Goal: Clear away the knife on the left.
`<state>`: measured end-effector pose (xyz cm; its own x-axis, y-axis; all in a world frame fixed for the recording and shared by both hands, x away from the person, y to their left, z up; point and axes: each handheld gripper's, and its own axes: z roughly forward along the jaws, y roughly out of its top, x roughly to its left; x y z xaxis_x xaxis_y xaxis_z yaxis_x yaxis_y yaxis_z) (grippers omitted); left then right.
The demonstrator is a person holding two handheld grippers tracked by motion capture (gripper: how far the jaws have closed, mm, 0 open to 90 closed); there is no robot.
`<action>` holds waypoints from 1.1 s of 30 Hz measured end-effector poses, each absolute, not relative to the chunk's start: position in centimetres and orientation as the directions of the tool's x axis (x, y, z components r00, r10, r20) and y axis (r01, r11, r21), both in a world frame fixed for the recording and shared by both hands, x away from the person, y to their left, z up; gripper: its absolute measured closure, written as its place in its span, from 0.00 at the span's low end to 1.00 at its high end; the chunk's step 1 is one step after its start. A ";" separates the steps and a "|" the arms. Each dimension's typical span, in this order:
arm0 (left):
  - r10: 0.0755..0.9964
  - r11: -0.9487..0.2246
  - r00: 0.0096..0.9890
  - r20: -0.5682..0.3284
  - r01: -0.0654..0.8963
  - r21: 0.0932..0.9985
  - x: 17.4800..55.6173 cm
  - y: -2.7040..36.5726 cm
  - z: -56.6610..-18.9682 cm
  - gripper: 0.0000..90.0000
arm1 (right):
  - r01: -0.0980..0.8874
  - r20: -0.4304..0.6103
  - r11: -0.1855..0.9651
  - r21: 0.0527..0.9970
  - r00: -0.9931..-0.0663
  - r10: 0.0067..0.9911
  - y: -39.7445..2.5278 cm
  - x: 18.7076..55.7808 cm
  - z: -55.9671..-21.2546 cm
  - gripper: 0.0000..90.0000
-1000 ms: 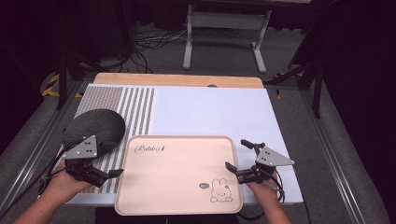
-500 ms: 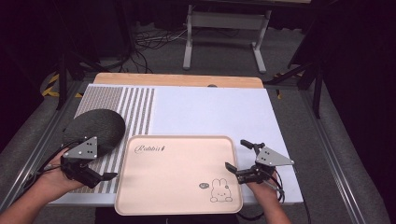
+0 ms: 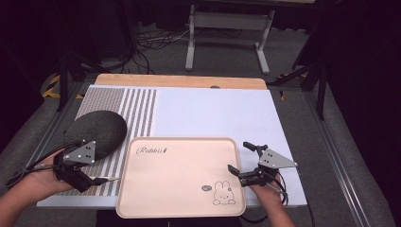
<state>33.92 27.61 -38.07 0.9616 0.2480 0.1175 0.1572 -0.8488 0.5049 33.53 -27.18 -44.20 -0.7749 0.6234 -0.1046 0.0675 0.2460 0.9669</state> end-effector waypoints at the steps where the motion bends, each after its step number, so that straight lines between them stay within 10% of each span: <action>1: 0.247 -0.853 0.962 0.115 0.160 0.496 34.0 27.7 -38.1 0.17 | 0.067 -0.107 0.248 0.966 -0.774 0.624 -27.2 33.5 -44.2 0.03; 33: 0.181 -0.965 0.983 0.034 0.171 0.200 35.9 30.6 -40.6 0.28 | 0.062 -0.109 0.249 0.966 -0.780 0.616 -27.2 33.6 -44.3 0.03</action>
<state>35.86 30.57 -40.56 0.9828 0.1813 0.0337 0.1711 -0.9647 0.2000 33.59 -27.24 -44.26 -0.7803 0.6159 -0.1088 0.0622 0.2495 0.9664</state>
